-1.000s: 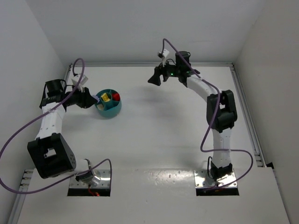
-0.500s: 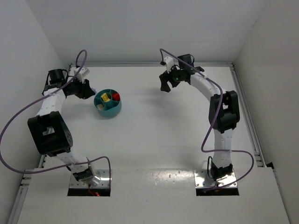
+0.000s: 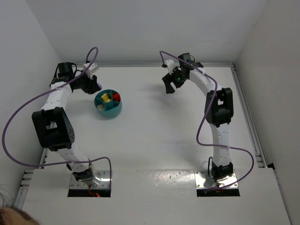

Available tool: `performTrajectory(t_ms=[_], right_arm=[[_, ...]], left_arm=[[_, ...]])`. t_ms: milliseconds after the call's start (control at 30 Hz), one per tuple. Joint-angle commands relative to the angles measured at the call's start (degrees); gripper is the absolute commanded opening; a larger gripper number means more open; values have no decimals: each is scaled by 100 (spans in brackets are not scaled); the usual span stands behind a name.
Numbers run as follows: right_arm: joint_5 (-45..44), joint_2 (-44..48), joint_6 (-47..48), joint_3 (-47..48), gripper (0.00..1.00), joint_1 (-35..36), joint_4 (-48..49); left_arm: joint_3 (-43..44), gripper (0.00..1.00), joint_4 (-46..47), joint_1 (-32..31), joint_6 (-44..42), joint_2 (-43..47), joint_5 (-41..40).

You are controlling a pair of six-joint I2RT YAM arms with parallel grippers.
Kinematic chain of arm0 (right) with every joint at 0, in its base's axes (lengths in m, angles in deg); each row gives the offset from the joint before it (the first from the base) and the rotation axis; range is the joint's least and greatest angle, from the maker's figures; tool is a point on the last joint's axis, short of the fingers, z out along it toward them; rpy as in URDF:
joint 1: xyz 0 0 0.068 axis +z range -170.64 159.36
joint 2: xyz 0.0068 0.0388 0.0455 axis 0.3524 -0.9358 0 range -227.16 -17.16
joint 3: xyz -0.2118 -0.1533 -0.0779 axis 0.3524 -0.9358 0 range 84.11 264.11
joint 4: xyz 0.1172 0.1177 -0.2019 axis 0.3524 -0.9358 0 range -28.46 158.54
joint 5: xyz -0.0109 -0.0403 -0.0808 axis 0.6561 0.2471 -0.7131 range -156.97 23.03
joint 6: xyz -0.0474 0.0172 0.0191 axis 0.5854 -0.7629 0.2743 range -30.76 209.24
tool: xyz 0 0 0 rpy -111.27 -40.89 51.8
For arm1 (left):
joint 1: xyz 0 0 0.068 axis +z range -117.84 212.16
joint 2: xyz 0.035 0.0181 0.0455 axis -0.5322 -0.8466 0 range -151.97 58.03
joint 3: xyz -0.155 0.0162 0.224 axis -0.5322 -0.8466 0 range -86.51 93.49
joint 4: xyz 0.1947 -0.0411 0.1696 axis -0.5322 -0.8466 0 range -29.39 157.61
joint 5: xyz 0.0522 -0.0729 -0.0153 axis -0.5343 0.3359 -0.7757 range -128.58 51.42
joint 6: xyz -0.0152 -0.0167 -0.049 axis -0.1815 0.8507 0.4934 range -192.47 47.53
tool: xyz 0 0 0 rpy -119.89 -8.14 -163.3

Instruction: Sort the legos into containers by color

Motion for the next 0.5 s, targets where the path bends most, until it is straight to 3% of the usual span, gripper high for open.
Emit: performTrajectory(t_ms=[0,300,467], right_arm=[[76,-219,82,634,83,-76,-320],[129,-333,188,636,83,-130,-268],[129,-333,188,635,83,-130,-215]], left_arm=[[376,4,-38,-71,-212,-103,-34],[702,7,-530,-176,-616,-393,27],[895,13,-917,-176,-941,-587,89]])
